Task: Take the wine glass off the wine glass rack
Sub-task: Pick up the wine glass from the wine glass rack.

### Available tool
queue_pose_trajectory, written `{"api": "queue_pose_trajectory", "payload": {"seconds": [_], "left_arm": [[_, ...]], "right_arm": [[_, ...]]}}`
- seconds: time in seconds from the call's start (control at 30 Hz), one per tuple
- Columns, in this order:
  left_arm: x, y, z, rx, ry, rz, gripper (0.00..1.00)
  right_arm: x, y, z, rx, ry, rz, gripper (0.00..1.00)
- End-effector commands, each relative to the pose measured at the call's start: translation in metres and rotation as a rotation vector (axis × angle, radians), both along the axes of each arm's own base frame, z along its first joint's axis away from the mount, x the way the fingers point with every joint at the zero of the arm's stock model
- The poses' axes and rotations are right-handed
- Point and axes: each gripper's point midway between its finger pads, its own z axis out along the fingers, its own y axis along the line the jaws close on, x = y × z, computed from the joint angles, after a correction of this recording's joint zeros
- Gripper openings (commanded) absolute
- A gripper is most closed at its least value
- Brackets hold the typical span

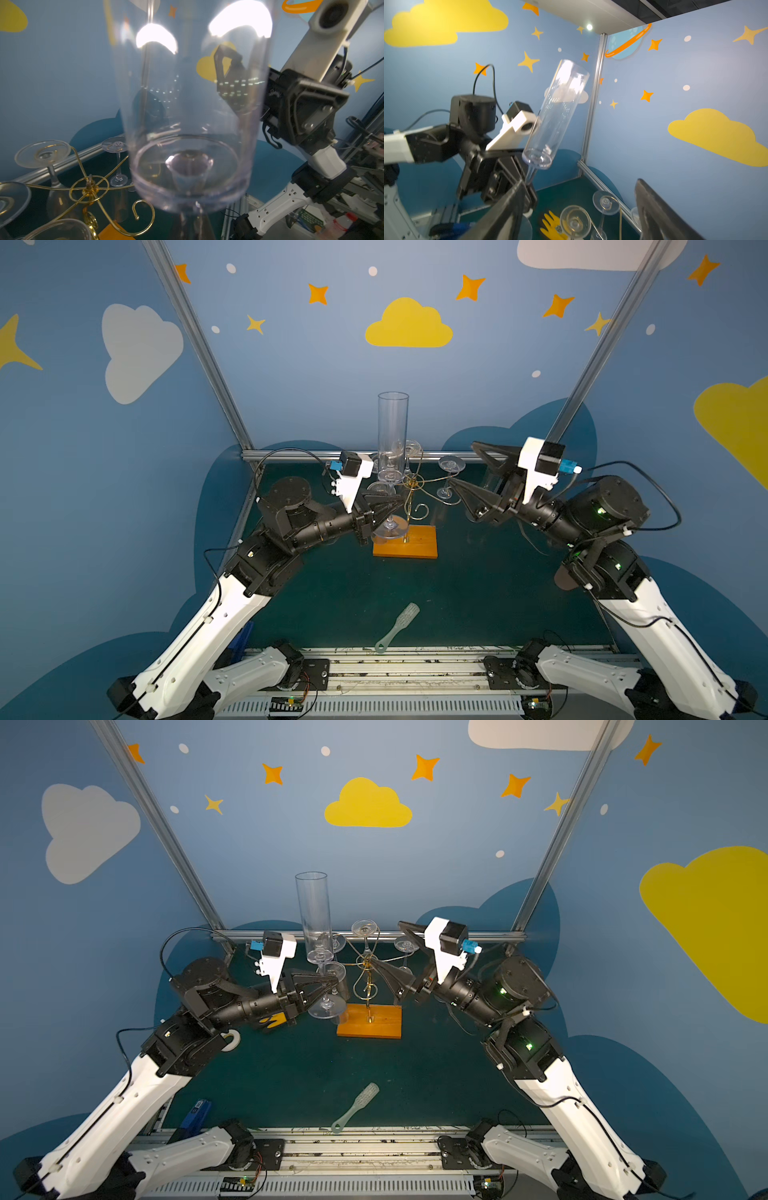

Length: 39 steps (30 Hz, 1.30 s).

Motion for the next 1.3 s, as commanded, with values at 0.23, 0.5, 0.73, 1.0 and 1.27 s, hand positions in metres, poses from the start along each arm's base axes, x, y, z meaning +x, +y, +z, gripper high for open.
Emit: {"api": "queue_pose_trajectory", "payload": {"seconds": [0.23,0.5,0.73,1.0,1.27], "left_arm": [[0.011,0.012,0.006,0.172,-0.268,0.098,0.03],[0.019,0.01,-0.001,0.214,-0.306,0.111,0.03],[0.026,0.001,-0.008,0.249,-0.305,0.089,0.03],[0.029,-0.003,-0.013,0.271,-0.311,0.078,0.03],[0.028,-0.003,-0.012,0.284,-0.325,0.072,0.03]], "right_arm": [[0.005,0.043,0.019,0.038,0.266,0.243,0.76],[0.012,0.071,0.011,0.006,0.333,0.335,0.73],[0.011,0.082,0.008,-0.018,0.325,0.358,0.72],[0.021,0.087,0.004,-0.024,0.325,0.317,0.63],[0.028,0.087,0.0,-0.014,0.314,0.283,0.35]]}}
